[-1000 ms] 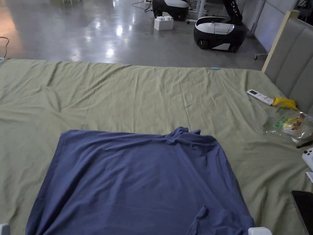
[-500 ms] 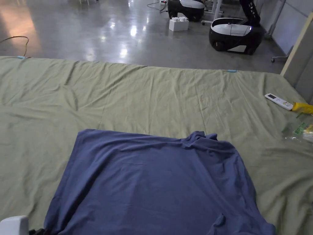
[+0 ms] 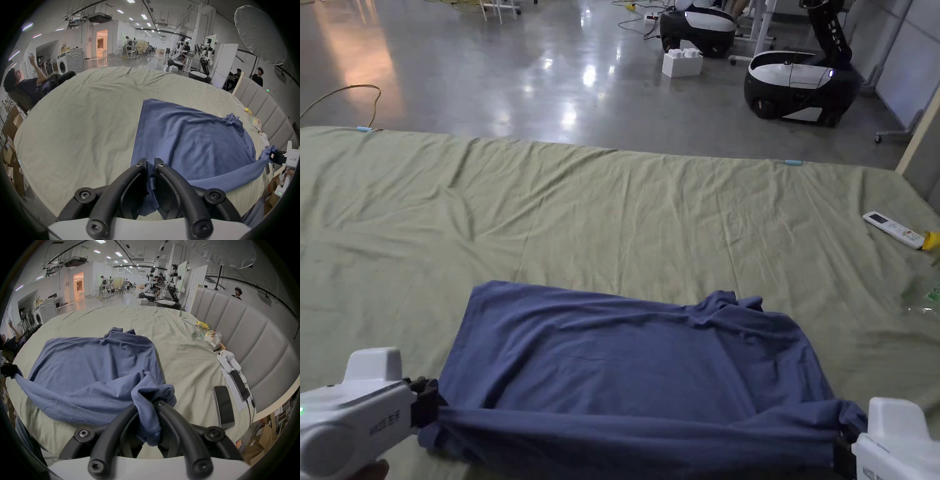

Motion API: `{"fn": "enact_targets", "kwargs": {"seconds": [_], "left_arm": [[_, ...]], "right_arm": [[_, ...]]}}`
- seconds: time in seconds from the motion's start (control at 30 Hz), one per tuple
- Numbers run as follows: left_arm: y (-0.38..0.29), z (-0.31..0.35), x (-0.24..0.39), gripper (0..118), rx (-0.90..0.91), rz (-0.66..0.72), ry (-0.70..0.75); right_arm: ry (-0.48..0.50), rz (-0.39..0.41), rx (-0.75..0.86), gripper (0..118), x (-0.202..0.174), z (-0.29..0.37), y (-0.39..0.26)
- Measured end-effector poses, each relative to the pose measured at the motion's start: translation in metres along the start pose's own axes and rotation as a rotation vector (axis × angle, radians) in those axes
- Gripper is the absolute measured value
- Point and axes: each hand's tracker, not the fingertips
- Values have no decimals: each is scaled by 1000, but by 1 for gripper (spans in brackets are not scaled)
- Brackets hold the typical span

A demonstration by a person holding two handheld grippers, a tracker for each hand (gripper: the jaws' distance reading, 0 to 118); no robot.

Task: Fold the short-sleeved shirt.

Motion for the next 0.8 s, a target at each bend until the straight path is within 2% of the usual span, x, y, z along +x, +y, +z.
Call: {"fn": "enact_targets", "kwargs": {"seconds": [0.13, 0.37, 0.43, 0.5, 0.57, 0.67, 0.73, 0.8], "left_arm": [[15, -33, 1, 8, -32, 4, 23], [20, -74, 9, 8, -95, -4, 58], [21, -79, 10, 8, -105, 5, 67], [19, -84, 10, 8, -110, 25, 75], [17, -96, 4, 8, -118, 42, 74], [12, -92, 7, 10, -111, 34, 74], [9, -86, 9, 20, -84, 1, 72], [7, -73, 13, 24, -50, -34, 70]], "right_arm": [[26, -21, -44, 9, 0, -43, 23], [46, -11, -94, 11, -7, -101, 34], [50, 3, -104, 19, -9, -112, 33], [40, 26, -100, 20, -11, -117, 30], [41, 31, -92, 38, -11, -115, 27], [15, 42, -41, 48, -10, -104, 22], [23, -6, 32, 67, -7, -88, 21], [14, -40, 111, 71, -7, -66, 19]]}}
